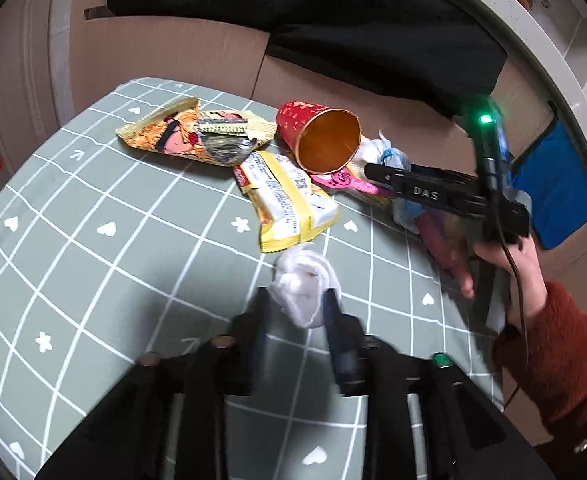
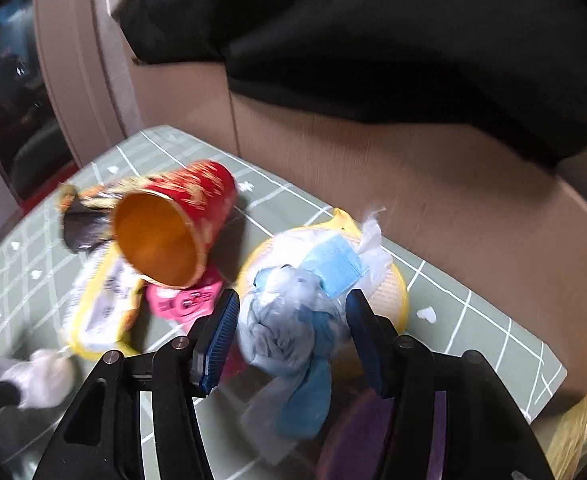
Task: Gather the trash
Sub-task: 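Grasp the white tissue with the left tool while the right tool grasps the light-blue cloth, then carry both items over the bin and open both tools to drop them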
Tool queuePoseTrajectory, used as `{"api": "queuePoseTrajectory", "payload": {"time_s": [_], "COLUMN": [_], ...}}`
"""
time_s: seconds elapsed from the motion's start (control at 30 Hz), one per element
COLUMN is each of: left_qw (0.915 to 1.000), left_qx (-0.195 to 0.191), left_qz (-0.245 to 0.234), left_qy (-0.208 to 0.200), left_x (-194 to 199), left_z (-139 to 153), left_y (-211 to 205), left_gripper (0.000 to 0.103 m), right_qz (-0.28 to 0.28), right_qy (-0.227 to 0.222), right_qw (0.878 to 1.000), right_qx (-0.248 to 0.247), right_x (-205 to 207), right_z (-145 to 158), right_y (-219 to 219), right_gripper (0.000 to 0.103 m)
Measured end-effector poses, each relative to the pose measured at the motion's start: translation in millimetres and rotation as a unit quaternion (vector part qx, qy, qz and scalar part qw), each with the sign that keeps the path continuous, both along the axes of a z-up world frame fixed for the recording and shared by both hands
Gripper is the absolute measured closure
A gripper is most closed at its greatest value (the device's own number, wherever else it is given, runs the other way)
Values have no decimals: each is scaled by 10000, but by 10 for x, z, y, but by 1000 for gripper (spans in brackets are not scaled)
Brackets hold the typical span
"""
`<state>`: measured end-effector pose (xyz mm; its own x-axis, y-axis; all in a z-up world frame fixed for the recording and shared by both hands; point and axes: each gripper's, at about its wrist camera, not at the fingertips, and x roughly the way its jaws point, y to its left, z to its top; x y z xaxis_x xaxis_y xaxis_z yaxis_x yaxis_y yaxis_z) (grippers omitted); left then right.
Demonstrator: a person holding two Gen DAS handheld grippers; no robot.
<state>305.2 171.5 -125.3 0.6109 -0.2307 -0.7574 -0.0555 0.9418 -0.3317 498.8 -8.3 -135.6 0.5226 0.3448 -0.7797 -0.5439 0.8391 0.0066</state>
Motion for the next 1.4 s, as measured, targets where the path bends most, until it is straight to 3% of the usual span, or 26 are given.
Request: {"api": "queuePoseTrajectory", "payload": {"time_s": [0.17, 0.43, 0.6, 0.67, 0.7, 0.77, 0.87, 1.1, 1.4], "left_qw": [9996, 9991, 9982, 9978, 9978, 9977, 9976, 9921, 9713], "left_qx": [-112, 194, 154, 285, 333, 396, 557, 989, 1131], "left_qz": [-260, 26, 245, 233, 267, 288, 329, 332, 200], "left_qy": [-62, 364, 528, 544, 516, 473, 238, -700, -2082], "left_x": [-14, 281, 476, 532, 538, 533, 493, 309, 168], "left_z": [34, -187, -270, -280, -271, -225, -79, 589, 1550], "left_y": [-9, -170, -264, -321, -345, -408, -497, -796, -1235], "left_gripper": [60, 59, 59, 63, 75, 79, 81, 81, 81], "right_qz": [54, 77, 90, 90, 82, 73, 17, -127, -176], "right_qy": [-33, -179, -235, -305, -336, -353, -425, -665, -1328], "right_qw": [9995, 9982, 9975, 9974, 9973, 9970, 9963, 9930, 9859], "right_qx": [307, 571, 654, 641, 646, 685, 753, 967, 1005], "right_x": [-40, -338, -542, -636, -688, -751, -883, -1087, -1473], "right_z": [109, 388, 510, 557, 583, 618, 708, 991, 1520], "right_y": [-77, -274, -388, -455, -497, -578, -756, -1100, -1436], "right_gripper": [59, 59, 59, 59, 59, 59, 59, 59, 59]}}
